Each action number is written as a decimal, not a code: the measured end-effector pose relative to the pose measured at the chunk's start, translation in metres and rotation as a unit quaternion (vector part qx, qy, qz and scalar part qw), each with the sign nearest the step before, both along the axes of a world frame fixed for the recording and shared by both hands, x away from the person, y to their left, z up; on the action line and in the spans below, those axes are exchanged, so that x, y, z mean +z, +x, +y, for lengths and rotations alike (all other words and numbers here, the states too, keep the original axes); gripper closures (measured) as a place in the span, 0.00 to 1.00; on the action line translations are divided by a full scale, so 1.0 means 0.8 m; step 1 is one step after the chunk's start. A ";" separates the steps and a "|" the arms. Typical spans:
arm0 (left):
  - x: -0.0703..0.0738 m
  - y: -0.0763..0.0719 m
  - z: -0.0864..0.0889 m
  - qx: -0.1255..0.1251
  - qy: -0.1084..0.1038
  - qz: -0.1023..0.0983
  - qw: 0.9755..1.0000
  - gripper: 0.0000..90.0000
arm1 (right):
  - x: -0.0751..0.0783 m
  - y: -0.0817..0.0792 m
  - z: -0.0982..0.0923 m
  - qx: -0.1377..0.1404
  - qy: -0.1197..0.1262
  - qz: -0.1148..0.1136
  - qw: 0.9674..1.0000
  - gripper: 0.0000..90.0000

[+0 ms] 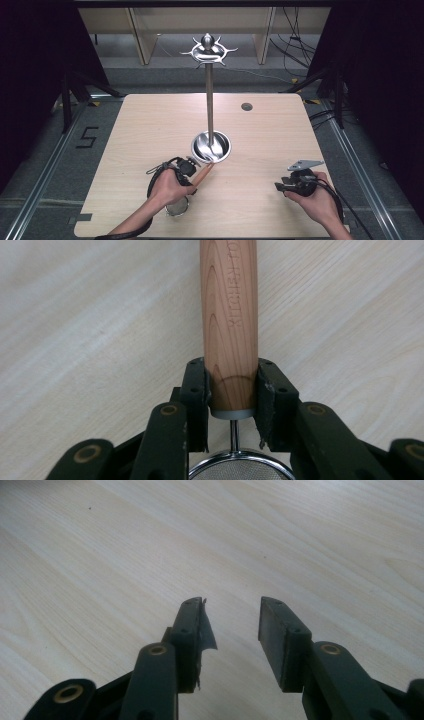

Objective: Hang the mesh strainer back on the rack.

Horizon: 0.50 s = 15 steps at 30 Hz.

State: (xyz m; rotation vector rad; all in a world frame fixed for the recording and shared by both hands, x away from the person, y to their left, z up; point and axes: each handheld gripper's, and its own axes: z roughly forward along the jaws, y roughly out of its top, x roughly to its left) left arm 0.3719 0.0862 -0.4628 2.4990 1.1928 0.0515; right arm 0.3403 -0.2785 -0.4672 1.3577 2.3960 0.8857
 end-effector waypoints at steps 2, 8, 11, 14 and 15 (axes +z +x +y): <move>0.003 -0.004 0.006 0.002 -0.029 -0.013 0.999 0.76 | 0.003 -0.001 0.000 -0.005 0.001 0.015 1.000 0.69; 0.011 -0.014 0.021 0.005 -0.076 -0.063 0.995 0.76 | 0.003 0.000 0.000 -0.006 0.002 0.014 1.000 0.69; 0.017 -0.018 0.026 0.001 -0.089 -0.090 0.992 0.76 | 0.003 0.000 0.000 -0.006 0.002 0.015 1.000 0.68; 0.019 -0.020 0.030 0.010 -0.115 -0.103 0.988 0.76 | 0.004 -0.001 0.000 -0.007 0.001 0.016 1.000 0.68; 0.021 -0.020 0.032 0.016 -0.123 -0.106 0.987 0.76 | 0.006 -0.001 -0.002 -0.003 -0.005 0.024 1.000 0.68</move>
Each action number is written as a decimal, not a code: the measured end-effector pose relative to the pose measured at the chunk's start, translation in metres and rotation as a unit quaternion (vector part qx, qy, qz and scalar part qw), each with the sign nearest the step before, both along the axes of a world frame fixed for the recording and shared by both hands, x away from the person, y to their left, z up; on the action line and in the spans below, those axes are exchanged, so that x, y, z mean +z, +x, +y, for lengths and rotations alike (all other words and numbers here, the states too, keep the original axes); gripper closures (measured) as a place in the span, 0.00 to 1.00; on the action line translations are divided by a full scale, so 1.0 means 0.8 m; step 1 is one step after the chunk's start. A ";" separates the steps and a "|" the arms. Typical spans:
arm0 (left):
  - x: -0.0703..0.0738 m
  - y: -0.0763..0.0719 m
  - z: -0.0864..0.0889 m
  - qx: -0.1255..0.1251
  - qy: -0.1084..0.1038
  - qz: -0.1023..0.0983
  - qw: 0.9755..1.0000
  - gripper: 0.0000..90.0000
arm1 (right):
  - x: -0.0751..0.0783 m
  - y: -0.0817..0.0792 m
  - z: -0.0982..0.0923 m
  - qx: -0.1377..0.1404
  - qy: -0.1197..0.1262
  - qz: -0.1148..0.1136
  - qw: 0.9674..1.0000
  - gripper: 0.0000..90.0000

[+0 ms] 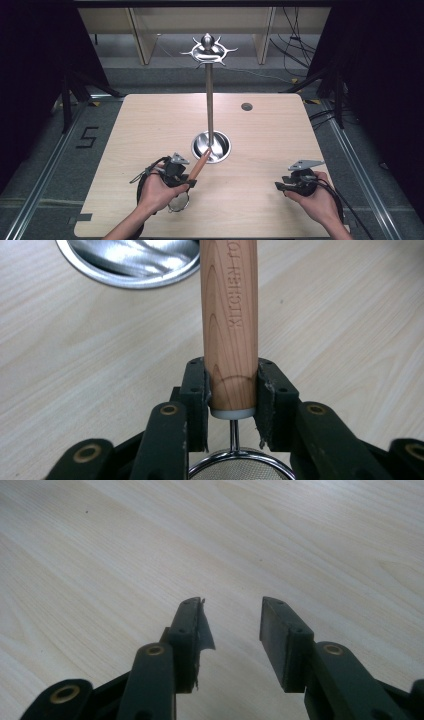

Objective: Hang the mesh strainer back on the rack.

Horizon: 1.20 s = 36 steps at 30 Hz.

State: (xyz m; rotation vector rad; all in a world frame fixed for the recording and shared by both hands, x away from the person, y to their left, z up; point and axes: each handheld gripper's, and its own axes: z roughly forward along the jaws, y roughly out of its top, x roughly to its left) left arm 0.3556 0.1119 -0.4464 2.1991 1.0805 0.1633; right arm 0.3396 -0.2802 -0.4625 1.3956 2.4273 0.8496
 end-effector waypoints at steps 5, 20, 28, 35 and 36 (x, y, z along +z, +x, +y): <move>0.009 -0.001 0.007 0.015 -0.032 -0.041 0.999 0.76 | 0.000 0.000 -0.001 -0.002 0.000 -0.004 1.000 0.68; 0.022 -0.003 0.015 0.051 -0.103 -0.097 0.989 0.76 | -0.001 0.000 -0.002 -0.012 0.008 -0.018 1.000 0.64; 0.027 -0.001 0.017 0.066 -0.104 -0.115 0.986 0.76 | -0.004 0.005 -0.010 0.007 -0.005 -0.045 0.999 0.62; 0.039 -0.004 0.022 0.086 -0.120 -0.154 0.977 0.76 | -0.003 0.005 -0.010 0.004 -0.005 -0.037 0.999 0.60; 0.041 -0.004 0.024 0.084 -0.116 -0.162 0.976 0.76 | -0.003 0.005 -0.010 0.003 -0.005 -0.037 0.999 0.60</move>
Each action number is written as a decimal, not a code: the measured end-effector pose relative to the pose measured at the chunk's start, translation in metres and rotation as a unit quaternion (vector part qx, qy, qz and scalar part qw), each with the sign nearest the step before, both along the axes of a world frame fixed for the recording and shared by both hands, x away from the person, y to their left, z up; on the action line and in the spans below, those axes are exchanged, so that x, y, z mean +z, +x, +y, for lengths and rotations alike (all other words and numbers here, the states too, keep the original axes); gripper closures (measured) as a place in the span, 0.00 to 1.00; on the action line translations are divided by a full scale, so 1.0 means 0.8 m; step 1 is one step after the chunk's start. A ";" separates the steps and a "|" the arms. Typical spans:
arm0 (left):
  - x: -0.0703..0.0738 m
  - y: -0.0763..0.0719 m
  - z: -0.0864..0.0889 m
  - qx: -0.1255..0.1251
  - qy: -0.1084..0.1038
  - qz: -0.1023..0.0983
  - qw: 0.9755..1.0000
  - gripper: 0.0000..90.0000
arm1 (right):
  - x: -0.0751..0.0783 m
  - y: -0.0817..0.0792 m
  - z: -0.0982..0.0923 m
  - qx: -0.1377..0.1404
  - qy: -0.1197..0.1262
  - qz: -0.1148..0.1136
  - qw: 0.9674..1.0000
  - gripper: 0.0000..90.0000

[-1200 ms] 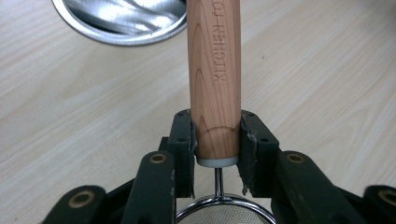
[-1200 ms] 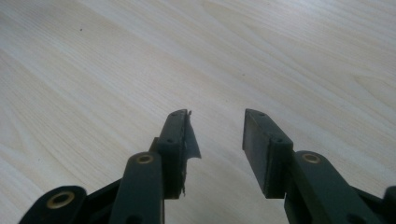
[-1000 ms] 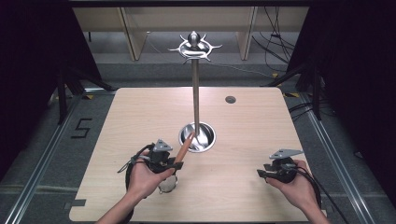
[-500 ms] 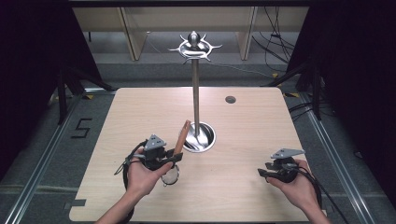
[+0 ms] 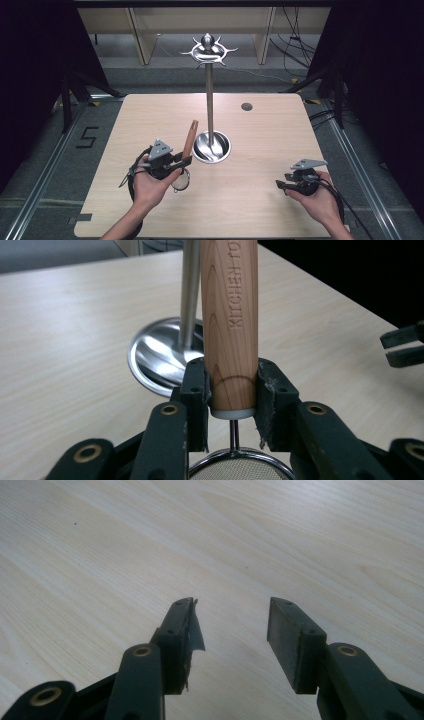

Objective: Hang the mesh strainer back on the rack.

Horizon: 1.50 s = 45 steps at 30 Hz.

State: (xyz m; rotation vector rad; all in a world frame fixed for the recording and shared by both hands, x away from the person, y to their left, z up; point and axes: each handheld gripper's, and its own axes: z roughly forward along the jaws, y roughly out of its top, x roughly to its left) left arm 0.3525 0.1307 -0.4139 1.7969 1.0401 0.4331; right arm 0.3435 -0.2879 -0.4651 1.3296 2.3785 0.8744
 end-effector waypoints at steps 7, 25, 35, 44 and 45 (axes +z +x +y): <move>0.007 0.000 0.006 0.017 -0.013 -0.017 1.000 0.76 | 0.000 -0.002 0.002 -0.016 0.014 0.005 1.000 0.60; 0.026 -0.002 0.009 0.034 -0.031 -0.045 0.998 0.76 | 0.002 -0.001 0.000 -0.014 0.007 0.010 1.000 0.59; 0.043 -0.007 0.012 0.045 -0.042 -0.063 0.996 0.76 | 0.001 0.000 -0.001 -0.008 0.003 -0.002 1.000 0.59; 0.059 -0.011 0.010 0.049 -0.051 -0.080 0.994 0.76 | 0.001 0.000 -0.001 -0.010 0.004 -0.003 1.000 0.59; 0.060 -0.012 0.010 0.050 -0.051 -0.081 0.994 0.76 | 0.001 0.000 -0.001 -0.010 0.004 -0.002 1.000 0.59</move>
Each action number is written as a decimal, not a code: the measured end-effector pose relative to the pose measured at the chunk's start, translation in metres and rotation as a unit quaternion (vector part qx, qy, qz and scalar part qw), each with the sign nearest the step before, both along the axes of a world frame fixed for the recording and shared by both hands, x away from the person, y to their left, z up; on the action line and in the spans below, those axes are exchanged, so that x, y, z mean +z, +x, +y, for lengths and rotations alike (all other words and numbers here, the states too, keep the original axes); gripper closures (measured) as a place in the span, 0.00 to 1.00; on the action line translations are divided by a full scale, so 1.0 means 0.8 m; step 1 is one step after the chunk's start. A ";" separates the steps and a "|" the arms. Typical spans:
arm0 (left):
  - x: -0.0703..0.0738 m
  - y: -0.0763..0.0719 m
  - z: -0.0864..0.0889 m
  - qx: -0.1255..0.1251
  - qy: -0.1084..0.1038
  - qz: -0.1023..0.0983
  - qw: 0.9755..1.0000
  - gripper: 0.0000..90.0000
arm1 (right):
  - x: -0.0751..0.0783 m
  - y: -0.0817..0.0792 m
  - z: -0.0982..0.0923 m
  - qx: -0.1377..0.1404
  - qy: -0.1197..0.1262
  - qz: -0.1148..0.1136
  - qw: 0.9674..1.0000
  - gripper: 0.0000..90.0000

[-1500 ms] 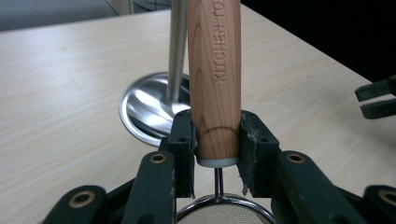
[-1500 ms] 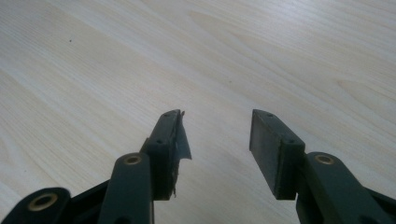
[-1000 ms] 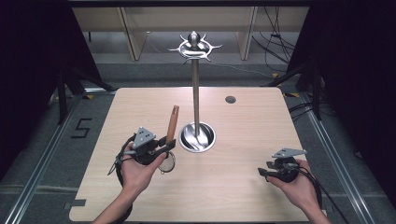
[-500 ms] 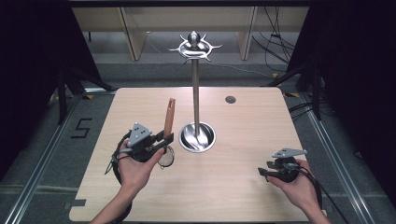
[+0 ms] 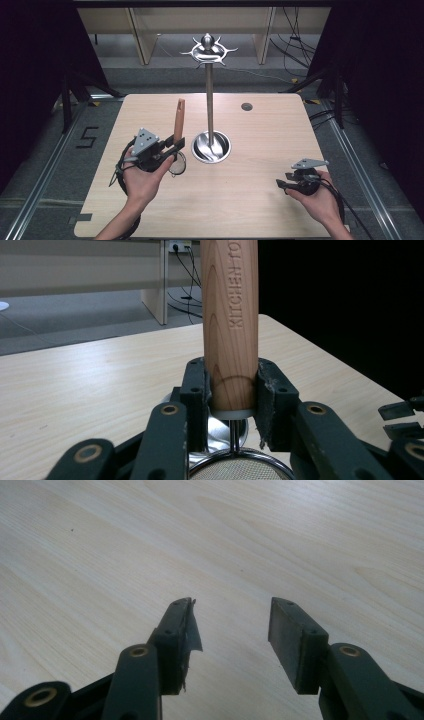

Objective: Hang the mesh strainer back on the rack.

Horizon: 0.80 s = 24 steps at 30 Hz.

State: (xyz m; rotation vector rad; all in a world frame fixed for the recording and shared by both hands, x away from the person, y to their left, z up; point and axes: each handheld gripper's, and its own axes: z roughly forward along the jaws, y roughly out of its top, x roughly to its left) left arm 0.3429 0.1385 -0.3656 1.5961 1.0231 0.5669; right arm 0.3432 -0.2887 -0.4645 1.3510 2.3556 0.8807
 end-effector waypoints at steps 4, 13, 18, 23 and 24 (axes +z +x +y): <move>0.006 -0.002 -0.004 -0.004 0.000 -0.007 1.000 0.76 | 0.000 0.001 0.000 -0.002 0.003 -0.004 1.000 0.59; 0.019 0.002 -0.009 0.000 -0.008 -0.017 1.000 0.76 | 0.002 -0.001 0.001 -0.008 0.007 0.003 1.000 0.59; 0.027 0.004 -0.009 0.002 -0.009 -0.027 1.000 0.76 | 0.002 0.000 0.003 -0.006 0.007 0.006 1.000 0.59; 0.034 0.005 -0.011 0.003 -0.011 -0.038 0.999 0.76 | 0.002 0.000 0.003 -0.007 0.007 0.004 1.000 0.59; 0.036 0.006 -0.012 0.004 -0.012 -0.039 0.999 0.76 | 0.002 0.000 0.003 -0.005 0.007 0.005 1.000 0.59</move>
